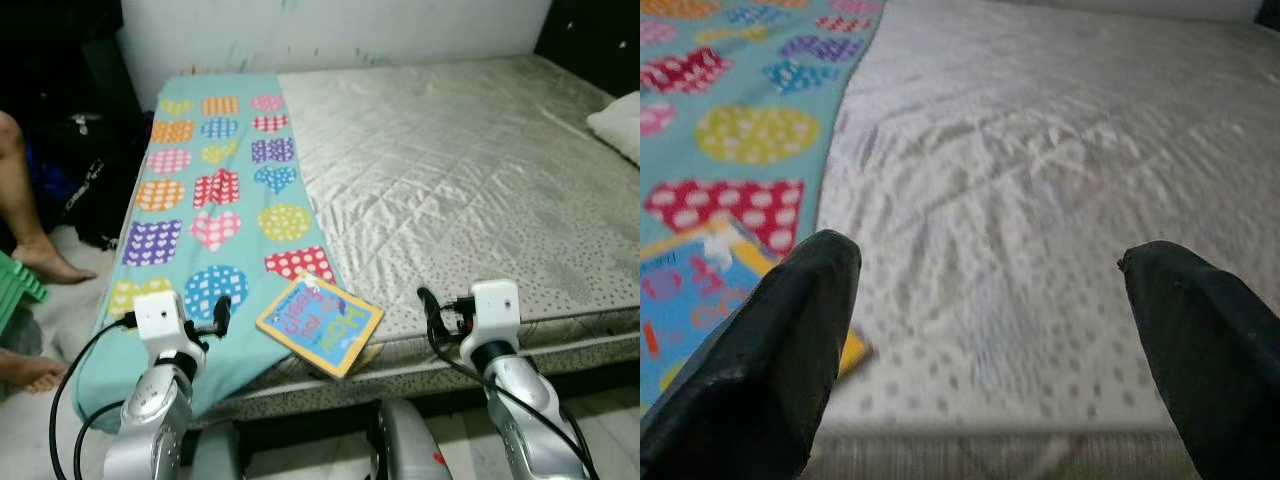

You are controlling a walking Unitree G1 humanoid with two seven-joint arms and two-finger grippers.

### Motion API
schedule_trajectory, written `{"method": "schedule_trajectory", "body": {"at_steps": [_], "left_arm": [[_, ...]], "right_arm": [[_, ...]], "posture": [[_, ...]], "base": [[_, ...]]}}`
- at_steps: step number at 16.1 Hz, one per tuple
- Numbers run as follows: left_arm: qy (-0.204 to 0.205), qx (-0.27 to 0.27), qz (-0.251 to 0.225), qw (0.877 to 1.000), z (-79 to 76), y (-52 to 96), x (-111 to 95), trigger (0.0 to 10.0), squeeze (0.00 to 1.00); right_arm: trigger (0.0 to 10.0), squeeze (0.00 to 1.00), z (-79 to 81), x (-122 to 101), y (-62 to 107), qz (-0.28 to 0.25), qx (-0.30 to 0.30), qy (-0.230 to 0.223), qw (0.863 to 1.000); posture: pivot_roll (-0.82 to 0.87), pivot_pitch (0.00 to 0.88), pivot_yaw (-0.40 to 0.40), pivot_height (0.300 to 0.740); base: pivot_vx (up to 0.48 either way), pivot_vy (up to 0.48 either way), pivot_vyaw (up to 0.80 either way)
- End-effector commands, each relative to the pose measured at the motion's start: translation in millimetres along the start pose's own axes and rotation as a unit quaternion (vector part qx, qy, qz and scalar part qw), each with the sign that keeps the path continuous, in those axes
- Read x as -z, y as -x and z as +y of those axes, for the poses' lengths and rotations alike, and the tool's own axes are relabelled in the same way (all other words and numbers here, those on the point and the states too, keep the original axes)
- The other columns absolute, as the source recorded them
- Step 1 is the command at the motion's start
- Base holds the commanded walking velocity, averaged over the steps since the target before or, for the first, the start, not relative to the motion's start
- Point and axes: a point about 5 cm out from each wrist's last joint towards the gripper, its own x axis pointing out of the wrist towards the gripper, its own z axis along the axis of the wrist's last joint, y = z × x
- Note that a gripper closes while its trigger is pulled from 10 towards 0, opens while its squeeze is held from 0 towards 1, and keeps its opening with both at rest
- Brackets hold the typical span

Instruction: Clean up the room

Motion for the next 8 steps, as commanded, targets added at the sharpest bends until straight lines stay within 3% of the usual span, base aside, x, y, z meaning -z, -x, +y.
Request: {"method": "schedule_trajectory", "body": {"at_steps": [1, 8], "left_arm": [[0.004, 0.004, 0.015, 1.000, 1.5, -2.7, 1.9, 10.0, 0.00], [0.044, 0.015, 0.052, 0.998, -4.7, -31.6, 8.3, 10.0, 0.00]], "right_arm": [[10.0, 0.00, -2.9, -4.5, 1.9, -0.006, 0.005, 0.002, 1.000], [10.0, 0.00, -8.0, -4.4, 11.0, 0.001, 0.019, 0.004, 1.000]], "posture": [[-0.16, 0.000, 0.010, 0.514], [-0.19, 0.000, 0.023, 0.514]], "base": [[0.000, 0.000, 0.00], [0.000, 0.000, 0.00]]}}
